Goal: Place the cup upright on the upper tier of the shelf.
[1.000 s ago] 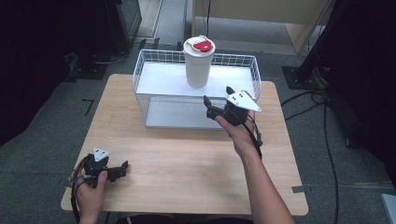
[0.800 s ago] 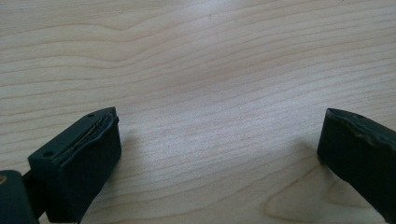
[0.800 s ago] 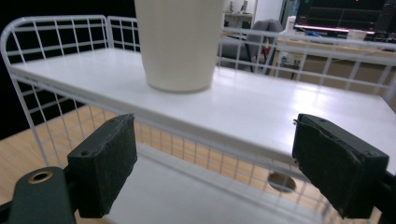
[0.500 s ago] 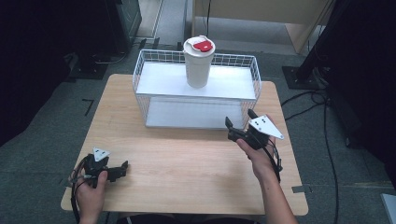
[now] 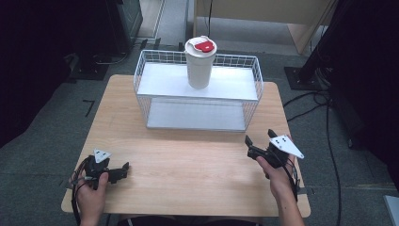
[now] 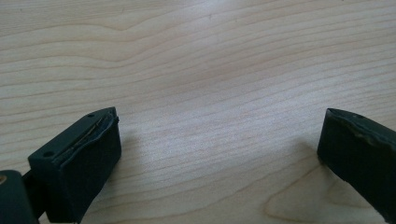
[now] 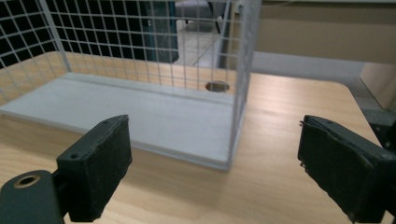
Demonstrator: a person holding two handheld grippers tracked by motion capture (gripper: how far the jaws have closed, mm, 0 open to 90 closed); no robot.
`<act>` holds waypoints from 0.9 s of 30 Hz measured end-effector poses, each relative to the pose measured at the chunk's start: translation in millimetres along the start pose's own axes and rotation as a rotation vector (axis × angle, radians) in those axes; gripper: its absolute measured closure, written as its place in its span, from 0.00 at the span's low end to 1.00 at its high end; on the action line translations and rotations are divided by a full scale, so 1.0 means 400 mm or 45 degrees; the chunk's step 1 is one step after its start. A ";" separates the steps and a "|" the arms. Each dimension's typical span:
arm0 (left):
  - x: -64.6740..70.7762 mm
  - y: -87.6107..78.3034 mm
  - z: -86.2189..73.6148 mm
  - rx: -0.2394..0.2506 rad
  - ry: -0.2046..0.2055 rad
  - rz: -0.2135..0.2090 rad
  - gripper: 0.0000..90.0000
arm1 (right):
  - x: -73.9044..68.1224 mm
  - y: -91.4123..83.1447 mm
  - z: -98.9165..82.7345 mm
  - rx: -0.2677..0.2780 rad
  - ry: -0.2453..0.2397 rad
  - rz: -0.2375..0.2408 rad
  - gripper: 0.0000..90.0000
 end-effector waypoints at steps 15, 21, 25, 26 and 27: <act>-0.001 0.000 0.000 -0.001 0.003 0.001 0.00 | 0.133 -0.077 -0.137 -0.130 0.030 -0.125 0.05; -0.001 0.000 0.000 -0.002 0.004 0.001 0.00 | 0.180 -0.106 -0.180 -0.193 0.038 -0.170 0.04; 0.000 0.000 0.000 -0.002 0.003 0.001 0.00 | 0.200 -0.123 -0.194 -0.225 0.039 -0.191 0.04; -0.001 0.000 0.000 -0.001 0.003 0.001 0.00 | 0.210 -0.133 -0.202 -0.238 0.041 -0.198 0.04; 0.000 0.000 0.000 -0.001 0.003 0.001 0.00 | 0.214 -0.137 -0.207 -0.244 0.043 -0.200 0.04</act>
Point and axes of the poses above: each handheld gripper's, and its own axes: y roughly forward along the jaws, z roughly out of its top, x roughly to its right, the point moved 8 cm from there along y, roughly forward along the jaws, and after that the axes turned 8 degrees about y, right-handed, at the moved point
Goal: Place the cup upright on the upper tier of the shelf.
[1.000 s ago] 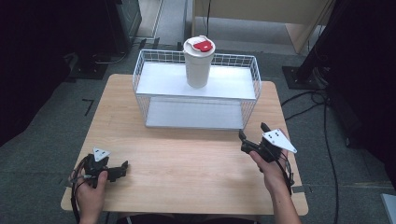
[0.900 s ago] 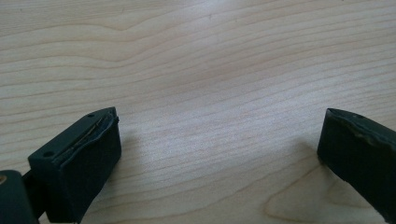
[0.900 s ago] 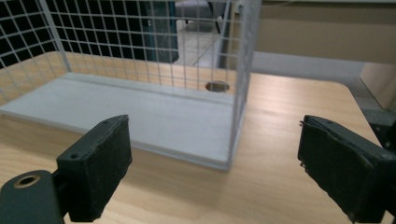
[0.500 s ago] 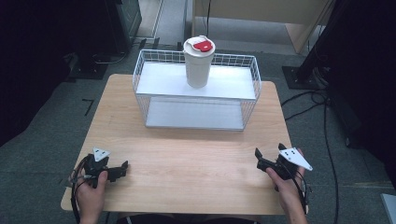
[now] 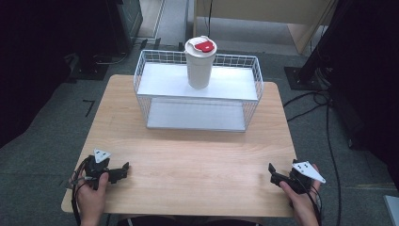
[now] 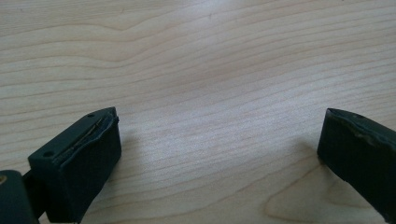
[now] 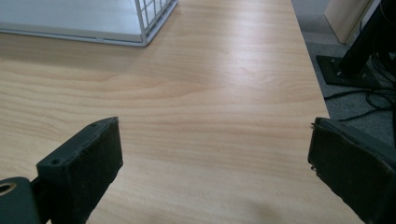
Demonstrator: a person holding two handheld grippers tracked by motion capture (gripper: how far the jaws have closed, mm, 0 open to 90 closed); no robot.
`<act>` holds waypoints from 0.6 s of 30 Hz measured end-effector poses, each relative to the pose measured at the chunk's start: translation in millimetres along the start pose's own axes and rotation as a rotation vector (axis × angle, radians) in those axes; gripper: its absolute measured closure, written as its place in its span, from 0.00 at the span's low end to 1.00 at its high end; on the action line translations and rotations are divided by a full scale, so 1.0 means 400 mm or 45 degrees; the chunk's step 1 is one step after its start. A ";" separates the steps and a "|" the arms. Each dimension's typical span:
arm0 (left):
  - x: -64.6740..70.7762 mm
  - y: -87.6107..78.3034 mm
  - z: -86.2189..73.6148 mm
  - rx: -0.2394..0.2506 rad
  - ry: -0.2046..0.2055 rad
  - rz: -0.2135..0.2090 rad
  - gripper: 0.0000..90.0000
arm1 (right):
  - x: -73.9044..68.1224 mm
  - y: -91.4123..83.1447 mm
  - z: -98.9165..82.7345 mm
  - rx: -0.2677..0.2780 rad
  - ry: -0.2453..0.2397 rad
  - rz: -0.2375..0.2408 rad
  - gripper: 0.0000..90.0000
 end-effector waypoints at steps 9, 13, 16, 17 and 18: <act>0.000 0.000 0.000 0.000 0.000 0.000 0.00 | 0.040 -0.008 -0.045 -0.144 -0.030 -0.042 0.02; 0.000 0.000 0.000 0.000 0.000 0.000 0.00 | 0.048 -0.015 -0.059 -0.195 -0.053 -0.046 0.02; 0.000 0.000 0.000 0.000 0.000 0.000 0.00 | 0.056 -0.019 -0.071 -0.249 -0.062 -0.053 0.02; 0.000 0.000 0.000 0.000 -0.001 0.000 0.00 | 0.058 -0.021 -0.074 -0.262 -0.064 -0.050 0.02; 0.000 0.000 0.000 0.000 -0.001 0.000 0.00 | 0.058 -0.021 -0.074 -0.262 -0.064 -0.050 0.02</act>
Point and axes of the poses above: each handheld gripper's, and its own axes: y roughly forward along the jaws, z roughly out of its top, x roughly to its right, the point moved 8 cm from there along y, roughly forward along the jaws, and after that the axes turned 8 degrees about y, right-handed, at the moved point
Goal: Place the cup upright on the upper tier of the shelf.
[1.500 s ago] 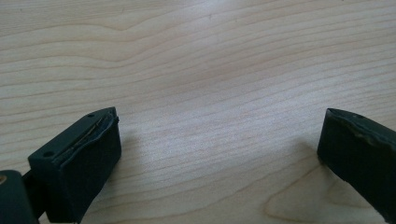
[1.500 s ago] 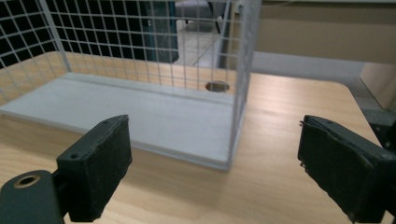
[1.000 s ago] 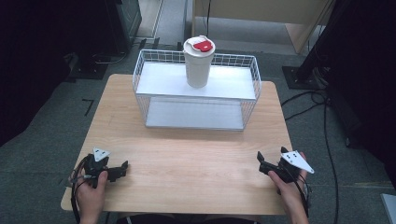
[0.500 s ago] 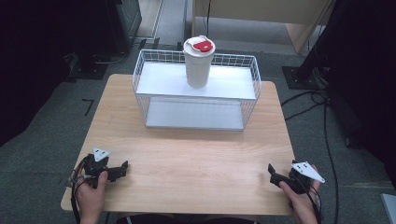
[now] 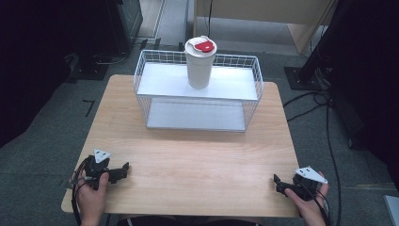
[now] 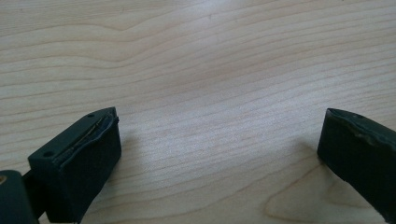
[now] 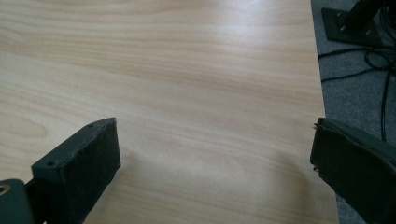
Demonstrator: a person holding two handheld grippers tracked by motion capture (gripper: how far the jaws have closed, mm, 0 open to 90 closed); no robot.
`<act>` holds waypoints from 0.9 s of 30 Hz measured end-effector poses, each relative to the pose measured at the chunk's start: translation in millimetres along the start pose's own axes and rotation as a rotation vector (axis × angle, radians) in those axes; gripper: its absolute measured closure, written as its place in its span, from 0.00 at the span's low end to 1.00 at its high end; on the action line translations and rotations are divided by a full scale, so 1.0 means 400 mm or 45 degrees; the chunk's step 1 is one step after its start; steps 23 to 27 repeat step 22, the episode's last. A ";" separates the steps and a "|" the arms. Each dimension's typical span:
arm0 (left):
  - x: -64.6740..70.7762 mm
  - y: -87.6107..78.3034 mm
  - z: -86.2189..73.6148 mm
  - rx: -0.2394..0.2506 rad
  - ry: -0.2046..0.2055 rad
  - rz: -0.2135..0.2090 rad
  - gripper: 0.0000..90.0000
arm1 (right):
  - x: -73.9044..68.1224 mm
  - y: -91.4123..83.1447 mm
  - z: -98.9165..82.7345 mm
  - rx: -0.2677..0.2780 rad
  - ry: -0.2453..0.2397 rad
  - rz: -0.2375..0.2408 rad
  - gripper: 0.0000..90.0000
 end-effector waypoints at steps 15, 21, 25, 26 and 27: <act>0.000 0.000 0.000 0.000 0.000 0.000 0.00 | -0.004 -0.002 -0.017 -0.071 -0.020 0.079 0.03; 0.000 0.000 0.000 0.001 0.000 0.000 0.00 | -0.006 0.000 -0.015 -0.066 0.004 0.056 0.03; 0.000 0.000 0.000 0.000 0.000 0.000 0.00 | -0.006 0.001 -0.015 -0.066 0.009 0.051 0.03; 0.000 0.000 0.000 0.000 0.000 0.000 0.00 | -0.006 0.001 -0.015 -0.066 0.009 0.051 0.03; 0.000 0.000 0.000 0.000 0.000 0.000 0.00 | -0.006 0.001 -0.015 -0.066 0.009 0.051 0.03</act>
Point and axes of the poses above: each handheld gripper's, and its own axes: y roughly forward along the jaws, z roughly out of its top, x roughly to its right, the point moved 8 cm from there along y, roughly forward along the jaws, and after that the axes turned 8 degrees about y, right-handed, at the moved point
